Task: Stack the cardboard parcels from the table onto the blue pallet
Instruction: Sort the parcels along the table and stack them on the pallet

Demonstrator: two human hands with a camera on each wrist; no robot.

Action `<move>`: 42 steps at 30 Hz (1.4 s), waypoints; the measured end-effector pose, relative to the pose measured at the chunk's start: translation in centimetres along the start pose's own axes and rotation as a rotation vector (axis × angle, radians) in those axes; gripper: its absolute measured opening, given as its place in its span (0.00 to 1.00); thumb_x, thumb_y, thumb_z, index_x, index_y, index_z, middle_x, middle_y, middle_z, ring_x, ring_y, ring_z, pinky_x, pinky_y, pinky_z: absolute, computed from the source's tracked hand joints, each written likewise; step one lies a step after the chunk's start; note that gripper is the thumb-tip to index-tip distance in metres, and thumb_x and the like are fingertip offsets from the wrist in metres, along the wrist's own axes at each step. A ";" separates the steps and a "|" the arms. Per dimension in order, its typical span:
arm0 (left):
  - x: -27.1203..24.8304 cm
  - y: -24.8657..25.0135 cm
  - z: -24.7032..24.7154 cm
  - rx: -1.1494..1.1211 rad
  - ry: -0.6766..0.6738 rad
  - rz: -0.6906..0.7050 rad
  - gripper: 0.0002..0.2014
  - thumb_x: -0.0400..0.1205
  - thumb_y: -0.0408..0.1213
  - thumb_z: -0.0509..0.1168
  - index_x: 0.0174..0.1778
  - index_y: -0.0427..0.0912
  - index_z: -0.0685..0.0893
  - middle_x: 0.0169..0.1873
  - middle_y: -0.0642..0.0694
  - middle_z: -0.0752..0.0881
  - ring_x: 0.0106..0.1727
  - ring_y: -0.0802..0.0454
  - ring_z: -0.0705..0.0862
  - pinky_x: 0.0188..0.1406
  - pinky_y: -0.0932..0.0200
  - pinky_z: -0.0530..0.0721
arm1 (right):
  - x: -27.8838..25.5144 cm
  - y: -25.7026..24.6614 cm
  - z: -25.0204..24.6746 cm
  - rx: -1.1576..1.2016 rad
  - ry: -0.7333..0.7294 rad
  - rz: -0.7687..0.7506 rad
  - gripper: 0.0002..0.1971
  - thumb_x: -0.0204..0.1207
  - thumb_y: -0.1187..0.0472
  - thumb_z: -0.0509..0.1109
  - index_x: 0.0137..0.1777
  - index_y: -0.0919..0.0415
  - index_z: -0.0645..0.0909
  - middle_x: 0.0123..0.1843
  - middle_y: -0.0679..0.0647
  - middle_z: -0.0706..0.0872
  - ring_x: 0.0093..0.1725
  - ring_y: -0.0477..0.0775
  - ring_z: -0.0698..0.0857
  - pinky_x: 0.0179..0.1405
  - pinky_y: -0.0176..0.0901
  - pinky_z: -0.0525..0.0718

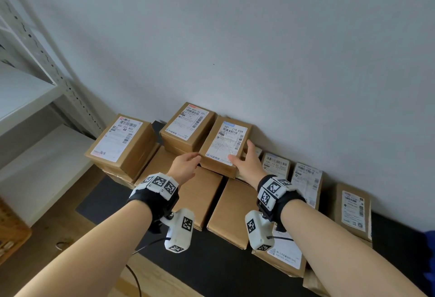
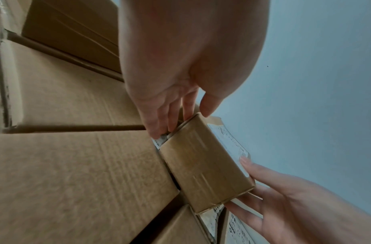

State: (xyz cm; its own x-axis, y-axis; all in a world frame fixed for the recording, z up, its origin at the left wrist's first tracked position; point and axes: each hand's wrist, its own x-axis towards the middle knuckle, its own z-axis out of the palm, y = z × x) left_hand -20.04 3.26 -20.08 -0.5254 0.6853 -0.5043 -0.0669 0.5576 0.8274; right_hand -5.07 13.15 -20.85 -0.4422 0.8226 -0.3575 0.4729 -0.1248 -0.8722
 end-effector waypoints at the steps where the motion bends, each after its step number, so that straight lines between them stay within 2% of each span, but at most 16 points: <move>1: 0.0 0.1 0.1 0.027 -0.002 0.018 0.21 0.85 0.39 0.59 0.75 0.41 0.72 0.64 0.45 0.79 0.59 0.52 0.79 0.66 0.53 0.77 | 0.0 0.1 -0.1 0.008 -0.001 -0.007 0.41 0.79 0.61 0.69 0.84 0.57 0.47 0.81 0.53 0.66 0.79 0.52 0.66 0.77 0.48 0.64; 4: -0.2 0.7 0.6 0.068 -0.024 0.051 0.24 0.84 0.38 0.60 0.77 0.42 0.68 0.71 0.44 0.76 0.71 0.49 0.75 0.75 0.47 0.71 | 0.0 0.3 -0.3 0.014 -0.012 -0.007 0.42 0.76 0.62 0.72 0.84 0.55 0.49 0.81 0.52 0.66 0.80 0.52 0.64 0.79 0.51 0.63; 6: -0.5 1.0 1.1 0.067 -0.018 0.057 0.25 0.84 0.38 0.61 0.78 0.43 0.66 0.72 0.44 0.75 0.72 0.48 0.74 0.75 0.46 0.71 | -0.1 0.5 -0.1 0.024 -0.027 -0.028 0.43 0.73 0.63 0.75 0.83 0.53 0.53 0.79 0.51 0.70 0.79 0.50 0.67 0.78 0.51 0.66; 10: -1.5 1.4 1.9 0.044 0.005 0.101 0.22 0.84 0.36 0.59 0.76 0.43 0.69 0.70 0.45 0.77 0.70 0.49 0.76 0.72 0.47 0.74 | -1.2 0.5 -0.6 0.092 -0.014 -0.056 0.46 0.70 0.67 0.76 0.83 0.52 0.53 0.78 0.50 0.72 0.78 0.48 0.68 0.79 0.52 0.66; 14: -2.9 1.9 2.0 0.007 -0.008 0.131 0.20 0.84 0.35 0.60 0.73 0.44 0.71 0.68 0.45 0.79 0.69 0.50 0.77 0.71 0.49 0.75 | -3.1 -0.2 -2.0 0.148 -0.024 -0.097 0.45 0.72 0.72 0.74 0.83 0.52 0.53 0.79 0.50 0.70 0.78 0.47 0.67 0.70 0.38 0.67; 18: -4.9 2.5 2.4 -0.013 -0.029 0.164 0.16 0.84 0.35 0.59 0.68 0.42 0.72 0.65 0.43 0.81 0.64 0.49 0.80 0.67 0.49 0.78 | -6.0 -0.8 -3.1 0.179 0.015 -0.148 0.45 0.72 0.72 0.73 0.83 0.51 0.53 0.80 0.52 0.68 0.80 0.50 0.65 0.75 0.46 0.66; 21: -7.3 2.8 2.9 0.000 -0.045 0.213 0.15 0.85 0.34 0.58 0.67 0.40 0.72 0.65 0.42 0.82 0.62 0.49 0.81 0.65 0.51 0.79 | -8.9 -0.5 -3.9 0.194 0.054 -0.179 0.44 0.72 0.72 0.73 0.82 0.49 0.55 0.79 0.52 0.70 0.79 0.50 0.67 0.73 0.45 0.69; 25: -11.7 2.3 3.9 -0.006 -0.157 0.290 0.20 0.86 0.32 0.56 0.75 0.43 0.69 0.67 0.43 0.80 0.64 0.48 0.81 0.59 0.57 0.80 | -13.6 0.7 -5.0 0.222 0.115 -0.189 0.42 0.72 0.71 0.73 0.81 0.48 0.56 0.77 0.52 0.72 0.77 0.51 0.70 0.72 0.47 0.72; 29: -15.5 0.8 5.8 0.007 -0.283 0.329 0.23 0.86 0.31 0.56 0.78 0.44 0.65 0.70 0.43 0.78 0.65 0.48 0.81 0.61 0.56 0.81 | -18.6 2.5 -6.2 0.231 0.199 -0.176 0.41 0.72 0.72 0.73 0.81 0.48 0.59 0.76 0.52 0.74 0.76 0.52 0.72 0.70 0.46 0.75; 32: -18.1 -0.4 7.7 0.037 -0.339 0.332 0.22 0.85 0.32 0.57 0.76 0.46 0.67 0.68 0.43 0.80 0.63 0.49 0.82 0.53 0.62 0.82 | -22.5 4.2 -7.6 0.235 0.267 -0.128 0.41 0.73 0.71 0.73 0.81 0.47 0.58 0.75 0.53 0.75 0.75 0.53 0.73 0.71 0.52 0.76; 34: -20.2 -1.0 9.2 0.079 -0.376 0.330 0.21 0.85 0.33 0.57 0.75 0.45 0.67 0.65 0.42 0.82 0.60 0.49 0.82 0.48 0.65 0.81 | -25.3 5.6 -8.7 0.236 0.304 -0.091 0.40 0.73 0.69 0.73 0.81 0.48 0.59 0.75 0.52 0.75 0.75 0.53 0.73 0.72 0.52 0.75; 36: -22.2 -1.3 10.8 0.103 -0.418 0.339 0.21 0.85 0.33 0.58 0.75 0.46 0.68 0.64 0.41 0.82 0.58 0.48 0.83 0.50 0.61 0.82 | -28.0 6.8 -9.9 0.237 0.346 -0.071 0.40 0.73 0.68 0.73 0.81 0.48 0.59 0.75 0.52 0.74 0.76 0.52 0.71 0.73 0.52 0.74; 39: -25.4 -1.3 13.8 0.131 -0.488 0.352 0.21 0.85 0.32 0.58 0.74 0.46 0.68 0.63 0.40 0.83 0.56 0.47 0.83 0.50 0.59 0.83 | -31.8 8.6 -12.2 0.273 0.424 -0.044 0.41 0.73 0.69 0.73 0.81 0.47 0.58 0.75 0.52 0.74 0.76 0.53 0.71 0.74 0.58 0.72; 42: -28.5 -1.9 17.4 0.159 -0.571 0.374 0.22 0.85 0.33 0.58 0.76 0.48 0.68 0.65 0.41 0.81 0.63 0.45 0.82 0.62 0.53 0.81 | -35.7 10.7 -14.9 0.318 0.497 -0.028 0.40 0.73 0.71 0.72 0.81 0.49 0.59 0.74 0.54 0.76 0.74 0.54 0.74 0.73 0.55 0.75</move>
State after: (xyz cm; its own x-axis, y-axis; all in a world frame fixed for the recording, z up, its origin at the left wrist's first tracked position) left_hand 9.77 -9.17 -11.58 0.0415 0.9592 -0.2796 0.1791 0.2681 0.9466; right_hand 27.09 -9.26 -12.45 -0.0043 0.9796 -0.2007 0.1804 -0.1967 -0.9637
